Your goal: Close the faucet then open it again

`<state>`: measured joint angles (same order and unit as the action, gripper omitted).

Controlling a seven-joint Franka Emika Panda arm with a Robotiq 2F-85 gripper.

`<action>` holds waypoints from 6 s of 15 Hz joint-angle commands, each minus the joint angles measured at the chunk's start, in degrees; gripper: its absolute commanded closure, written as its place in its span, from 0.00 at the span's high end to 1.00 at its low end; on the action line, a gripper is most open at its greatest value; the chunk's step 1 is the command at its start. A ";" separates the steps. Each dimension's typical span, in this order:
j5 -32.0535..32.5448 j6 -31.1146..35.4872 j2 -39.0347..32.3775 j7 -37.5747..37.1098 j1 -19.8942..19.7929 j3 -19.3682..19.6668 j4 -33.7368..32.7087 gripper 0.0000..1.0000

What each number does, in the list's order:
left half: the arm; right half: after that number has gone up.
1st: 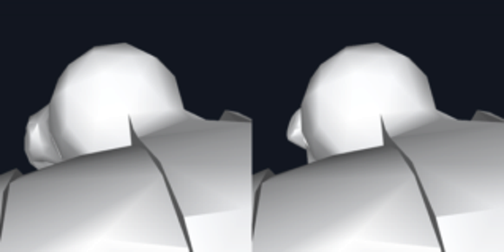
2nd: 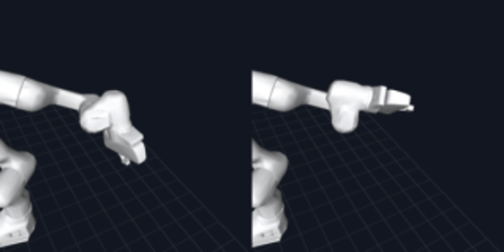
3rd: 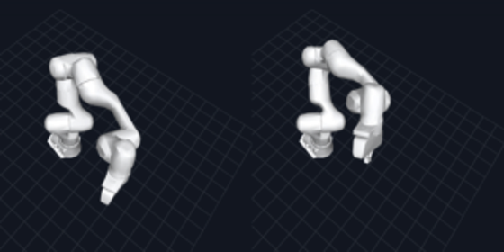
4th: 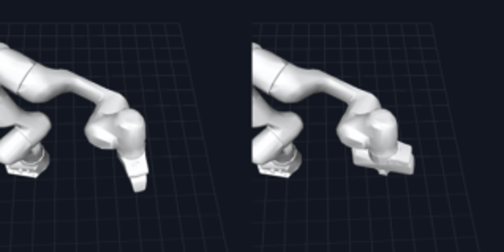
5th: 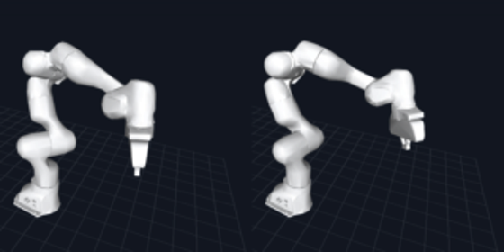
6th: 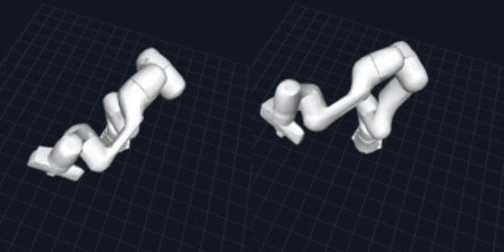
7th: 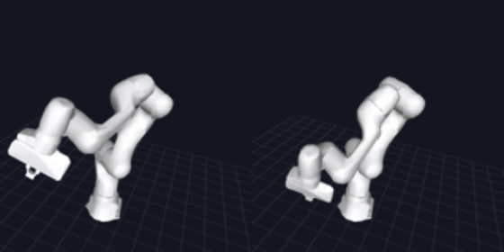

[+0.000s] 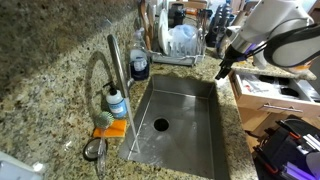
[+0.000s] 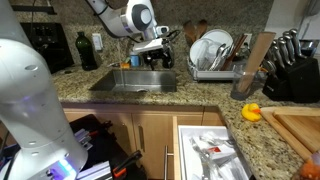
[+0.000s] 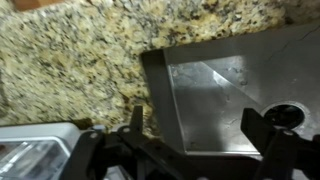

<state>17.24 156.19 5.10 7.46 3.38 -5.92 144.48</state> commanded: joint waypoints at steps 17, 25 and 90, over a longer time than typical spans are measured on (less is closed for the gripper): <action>38.80 -1.37 -11.95 -5.85 11.80 -5.55 -7.72 1.00; 59.53 -2.55 -7.18 -12.34 9.57 1.27 -5.65 1.00; 112.36 26.47 -57.04 -23.13 4.63 -9.03 -71.56 1.00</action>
<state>129.58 182.64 -51.99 -15.59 8.12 -14.85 72.86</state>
